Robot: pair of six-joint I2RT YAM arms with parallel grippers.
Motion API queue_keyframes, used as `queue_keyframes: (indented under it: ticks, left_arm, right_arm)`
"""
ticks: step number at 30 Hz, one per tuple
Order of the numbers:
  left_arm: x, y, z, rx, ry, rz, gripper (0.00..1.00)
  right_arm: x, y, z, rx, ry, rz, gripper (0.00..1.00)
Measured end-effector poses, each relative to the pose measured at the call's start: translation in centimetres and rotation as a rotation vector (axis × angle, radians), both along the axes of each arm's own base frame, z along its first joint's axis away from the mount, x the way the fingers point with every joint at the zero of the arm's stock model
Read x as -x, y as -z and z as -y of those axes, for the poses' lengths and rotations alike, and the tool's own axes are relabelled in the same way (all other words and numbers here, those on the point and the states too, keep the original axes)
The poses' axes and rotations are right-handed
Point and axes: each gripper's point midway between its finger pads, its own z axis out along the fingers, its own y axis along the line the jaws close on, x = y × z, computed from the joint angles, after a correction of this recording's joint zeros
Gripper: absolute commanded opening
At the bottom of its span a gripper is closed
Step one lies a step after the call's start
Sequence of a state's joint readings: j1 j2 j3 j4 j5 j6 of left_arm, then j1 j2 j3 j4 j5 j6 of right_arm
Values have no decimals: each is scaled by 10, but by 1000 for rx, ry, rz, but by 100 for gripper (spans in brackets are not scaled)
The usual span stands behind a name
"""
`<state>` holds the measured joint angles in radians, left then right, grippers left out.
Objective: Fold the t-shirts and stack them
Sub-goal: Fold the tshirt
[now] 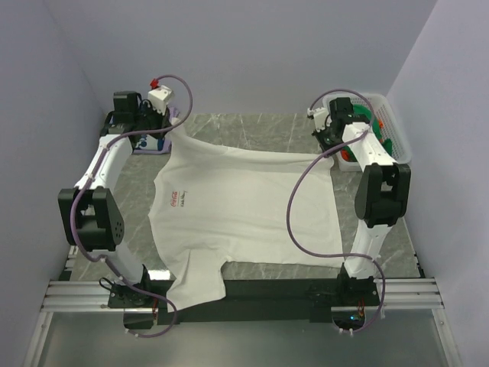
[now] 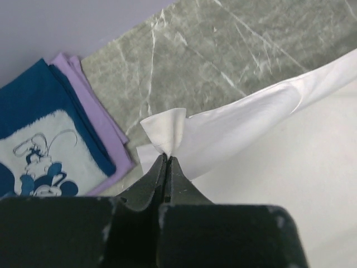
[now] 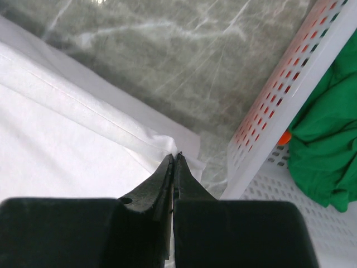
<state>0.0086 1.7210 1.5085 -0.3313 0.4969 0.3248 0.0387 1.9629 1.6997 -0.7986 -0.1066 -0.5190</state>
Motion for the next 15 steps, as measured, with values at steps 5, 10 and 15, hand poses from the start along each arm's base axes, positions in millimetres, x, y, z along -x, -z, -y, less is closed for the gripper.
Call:
queue_keyframes:
  ticks: [5,10,15]
  left_arm:
    - [33,6,-8,-11,-2,-31,0]
    - [77,29,-8,-17,7,-92,0]
    - [118,58,-5,-16,29,-171,1]
  right_arm:
    - [18,6,2,0,-22,-26,0]
    - [37,14,2,-8,-37,-53,0]
    - [54,33,1,-13,-50,-100,0]
